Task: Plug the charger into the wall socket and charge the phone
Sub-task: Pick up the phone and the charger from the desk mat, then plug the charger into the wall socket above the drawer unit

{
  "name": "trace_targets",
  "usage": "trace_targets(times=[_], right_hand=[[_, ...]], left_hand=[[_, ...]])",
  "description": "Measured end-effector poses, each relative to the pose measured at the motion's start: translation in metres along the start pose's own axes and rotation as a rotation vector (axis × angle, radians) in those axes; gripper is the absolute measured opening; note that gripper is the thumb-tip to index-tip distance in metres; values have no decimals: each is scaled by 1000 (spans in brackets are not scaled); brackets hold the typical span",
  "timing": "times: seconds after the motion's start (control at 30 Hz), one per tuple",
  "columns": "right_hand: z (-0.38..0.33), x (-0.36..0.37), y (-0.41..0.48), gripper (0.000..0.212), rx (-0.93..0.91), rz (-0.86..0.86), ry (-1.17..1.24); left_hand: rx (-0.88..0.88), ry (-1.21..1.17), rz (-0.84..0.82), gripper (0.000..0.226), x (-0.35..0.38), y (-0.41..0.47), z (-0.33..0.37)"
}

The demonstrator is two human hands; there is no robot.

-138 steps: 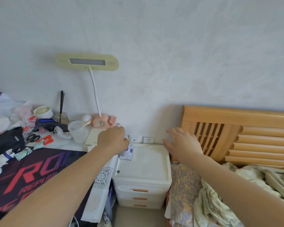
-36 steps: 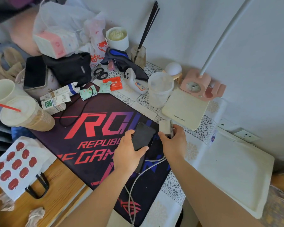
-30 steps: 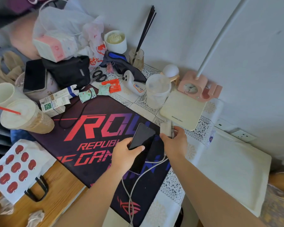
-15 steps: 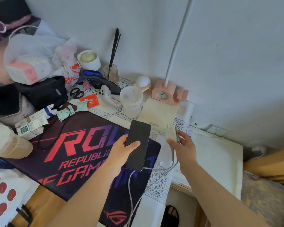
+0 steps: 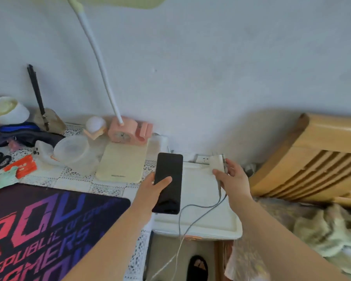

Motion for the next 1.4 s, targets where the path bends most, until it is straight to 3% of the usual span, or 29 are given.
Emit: trace_targets(times=[0.17,0.43,0.97,1.2,1.4], right_hand=[[5,-48,33,56,26,34,55],[22,-75,85,43,67,-74,125],[147,-35,157,51,175,-83,-69],[197,-24,169,51,258,-20,-53],[213,-15,165,42,203,68,-113]], left_hand=[[-51,1,16,18,48,22,-2],[-116,15,57,27,96,61,-16],[-167,163,97,18,74,141,-100],[-214,139,145,18,74,154,-136],[-227,104,131,22,71,171,-142]])
Point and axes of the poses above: each hand's wrist, its own y-axis towards the middle knuckle, its own x-axis out of the palm, z = x × y, the point moved 2 cm from there along y, towards the middle knuckle, and after that the axes turned 3 degrees about -x, right-handed, at the moved point
